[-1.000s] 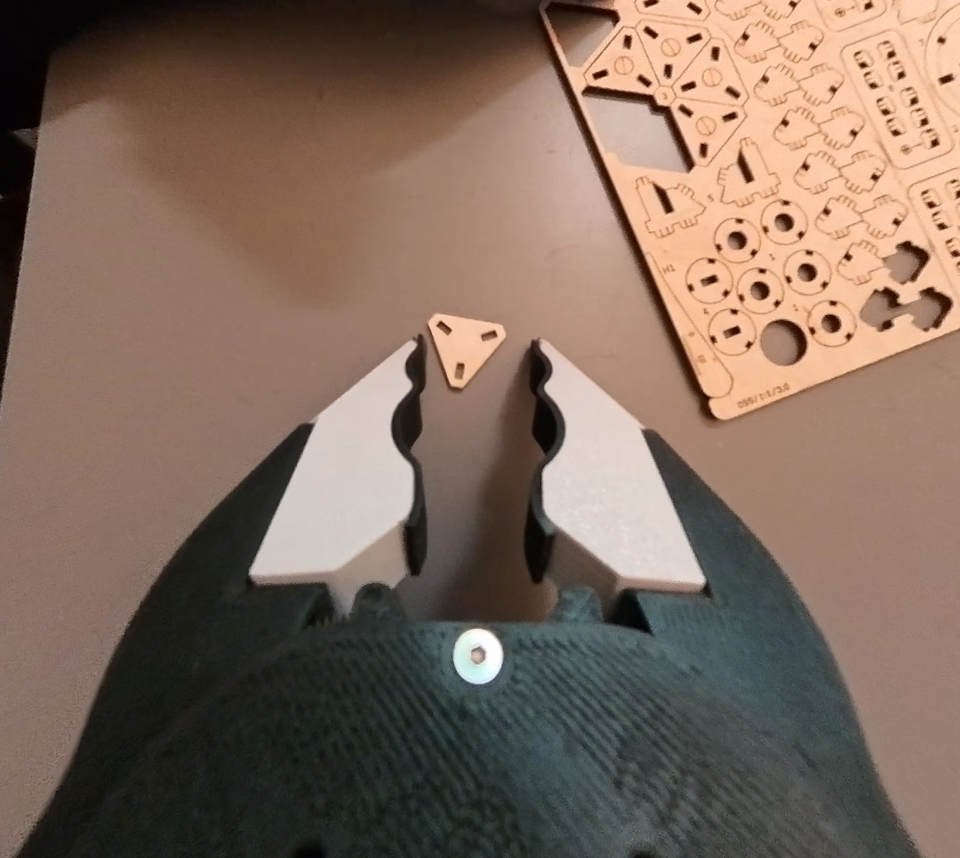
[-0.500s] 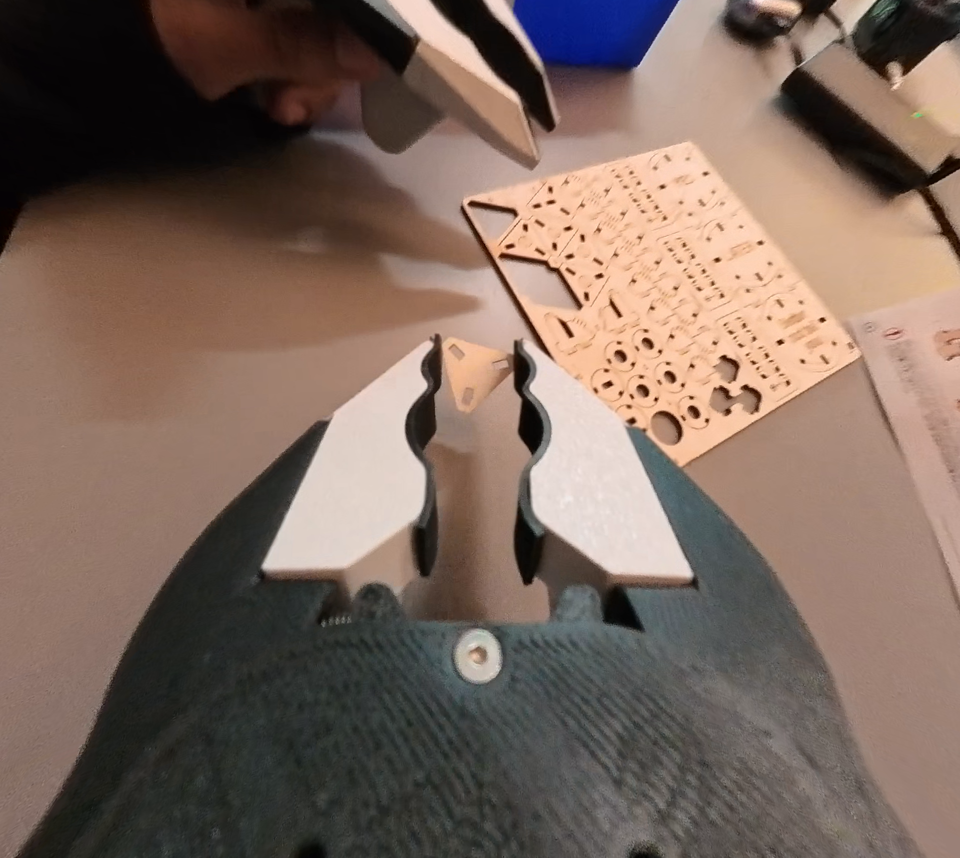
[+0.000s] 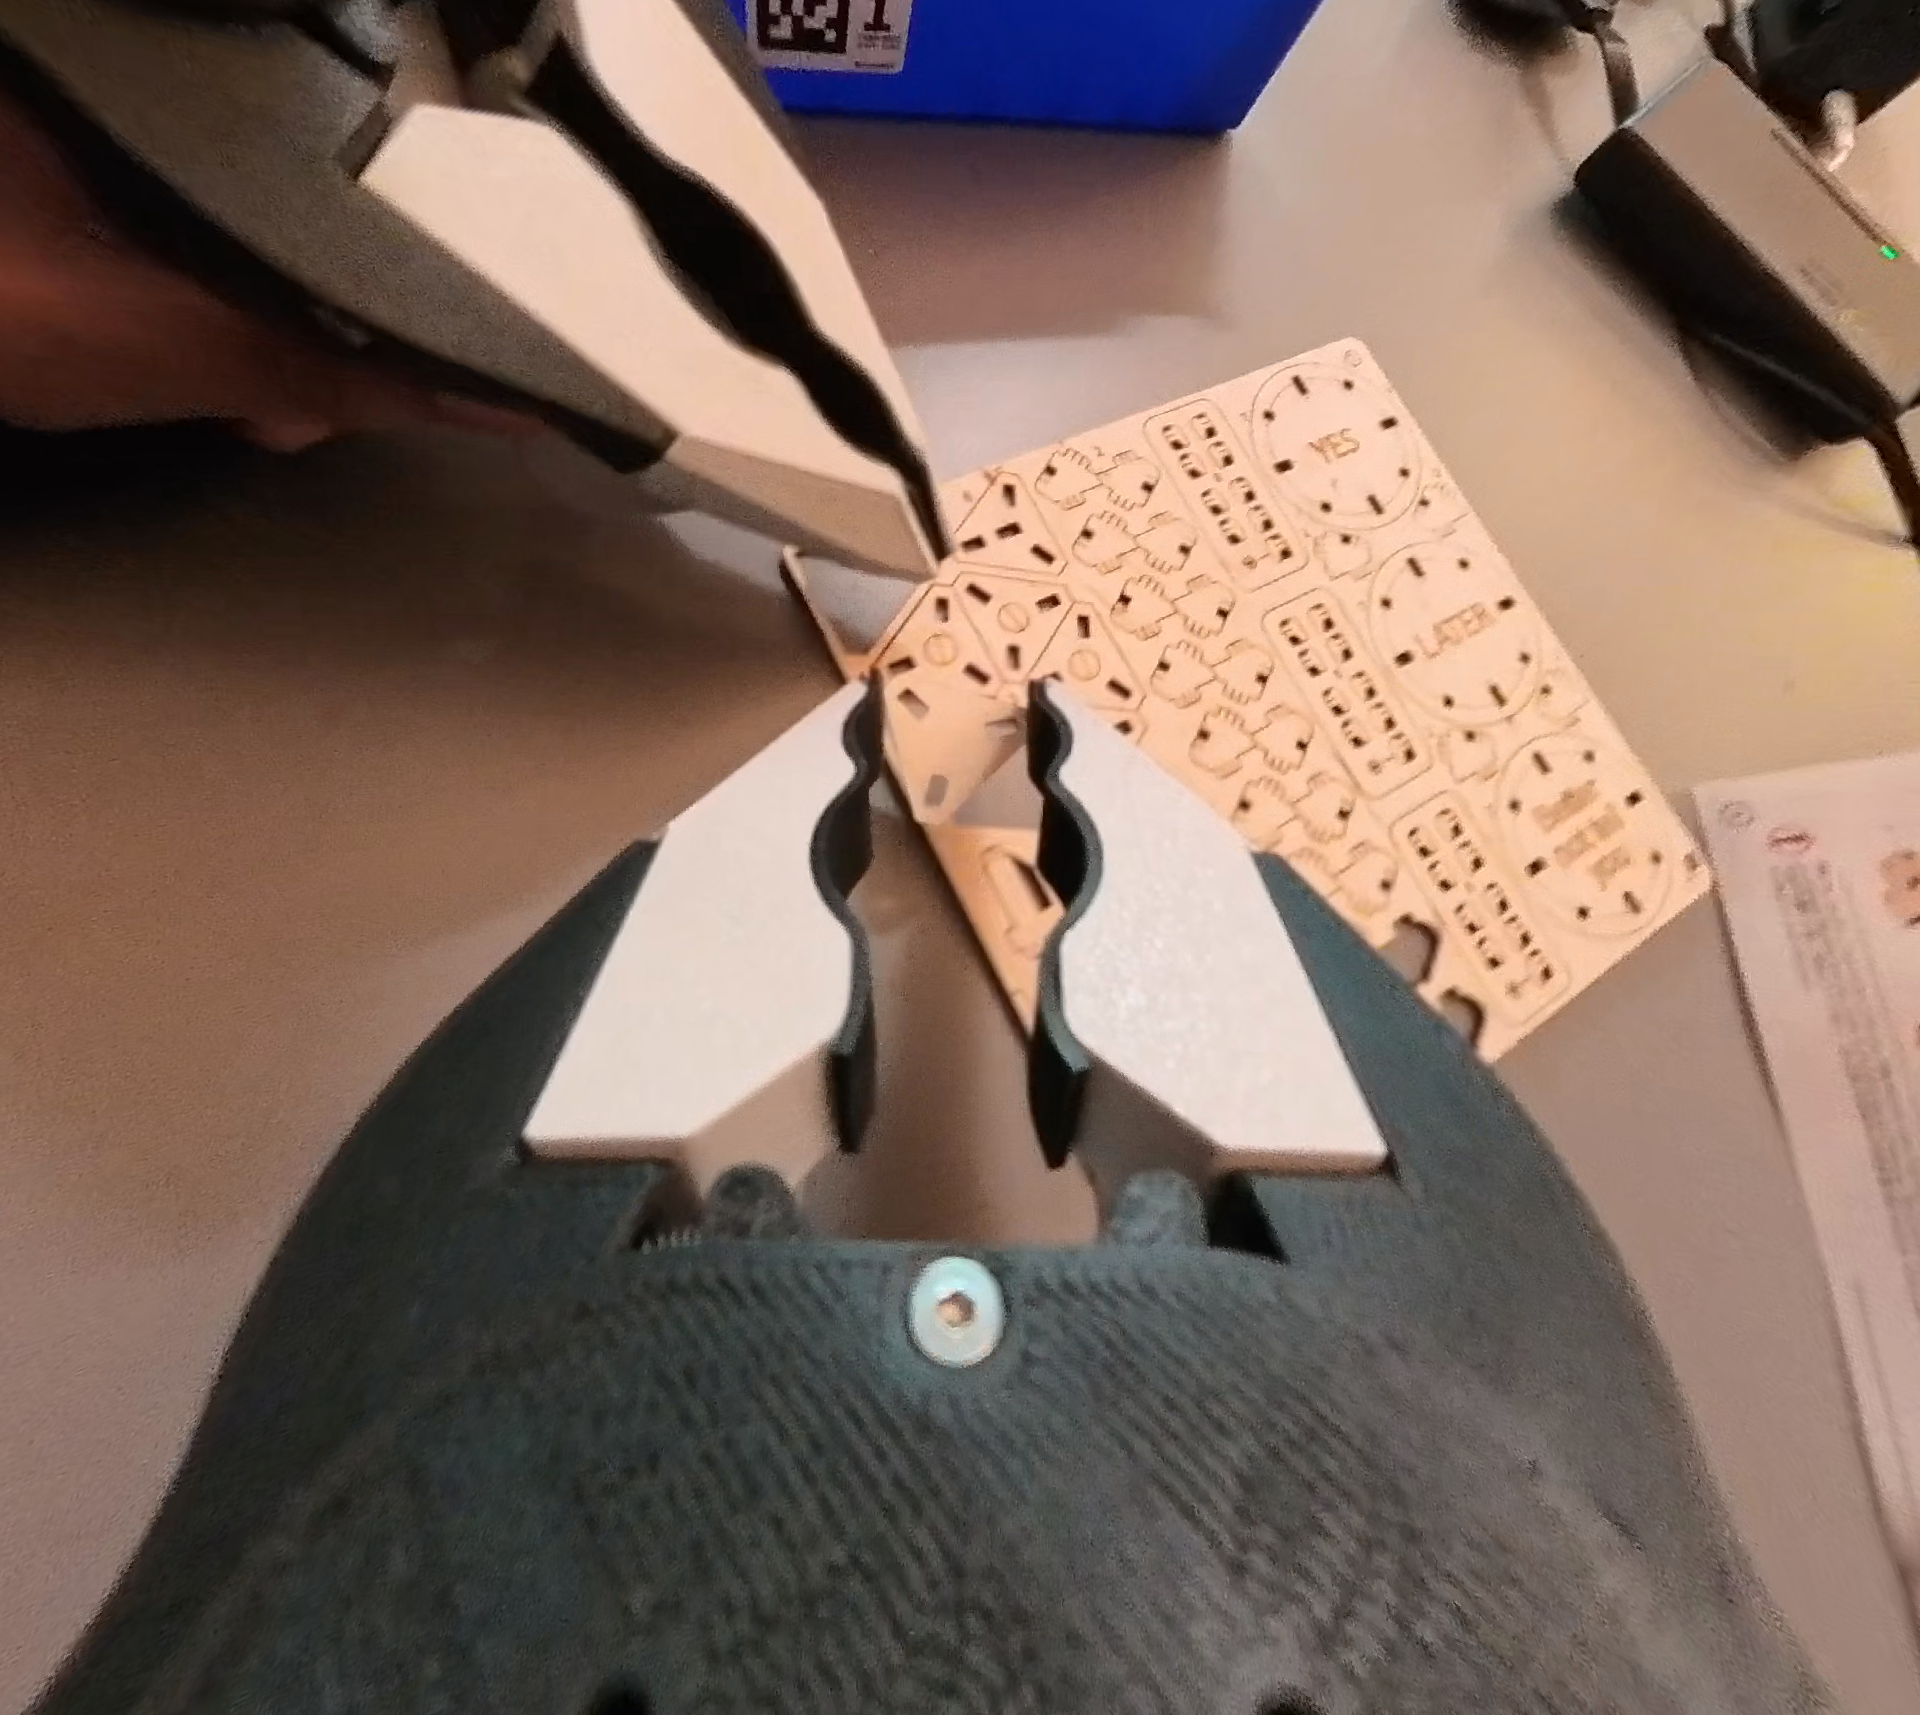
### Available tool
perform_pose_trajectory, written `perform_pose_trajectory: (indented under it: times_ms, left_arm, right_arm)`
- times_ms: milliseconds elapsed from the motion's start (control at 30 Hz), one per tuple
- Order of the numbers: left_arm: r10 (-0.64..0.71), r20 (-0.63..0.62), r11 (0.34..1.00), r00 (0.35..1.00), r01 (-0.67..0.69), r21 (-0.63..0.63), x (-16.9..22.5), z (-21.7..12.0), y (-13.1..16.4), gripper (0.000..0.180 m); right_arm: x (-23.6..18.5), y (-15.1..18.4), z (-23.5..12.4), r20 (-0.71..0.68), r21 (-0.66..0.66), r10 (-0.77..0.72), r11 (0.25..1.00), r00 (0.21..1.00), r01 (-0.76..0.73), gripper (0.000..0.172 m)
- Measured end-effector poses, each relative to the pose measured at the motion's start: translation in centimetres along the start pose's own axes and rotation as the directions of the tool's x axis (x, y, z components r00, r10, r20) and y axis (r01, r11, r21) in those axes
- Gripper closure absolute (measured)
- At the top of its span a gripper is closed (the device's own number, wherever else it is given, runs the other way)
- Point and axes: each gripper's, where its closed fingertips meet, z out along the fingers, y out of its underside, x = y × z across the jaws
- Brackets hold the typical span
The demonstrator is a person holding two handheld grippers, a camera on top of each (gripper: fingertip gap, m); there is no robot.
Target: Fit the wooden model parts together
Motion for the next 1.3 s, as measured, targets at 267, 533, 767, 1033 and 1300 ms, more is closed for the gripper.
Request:
perform_pose_trajectory:
  times_ms: [267,533,767,1033,1300]
  left_arm:
    - [0.037,0.041,0.996,0.998,-0.034,-0.080,-0.1,0.7,1.0,0.180]
    - [0.021,0.029,0.995,0.999,-0.017,-0.103,-0.1,0.9,1.3,0.180]
    - [0.000,0.016,0.996,1.000,0.001,-0.093,-0.2,0.8,1.1,0.180]
    - [-0.001,0.014,0.995,1.000,0.002,-0.099,-0.2,0.9,1.2,0.180]
    - [0.005,0.015,0.994,1.000,-0.003,-0.107,-0.1,0.9,1.4,0.180]
  right_arm:
    - [0.3,0.8,1.8,0.127,-0.134,-0.026,0.990,0.992,0.043,0.146]
    - [-0.1,0.9,1.7,0.174,-0.105,0.029,0.994,0.984,-0.011,0.145]
    - [0.2,0.8,1.3,0.157,-0.099,0.004,0.995,0.988,0.012,0.138]
    - [1.9,0.8,-0.3,0.165,-0.073,0.097,0.994,0.981,-0.086,0.151]
    - [0.0,2.2,1.0,0.220,-0.151,0.088,0.987,0.972,-0.055,0.146]
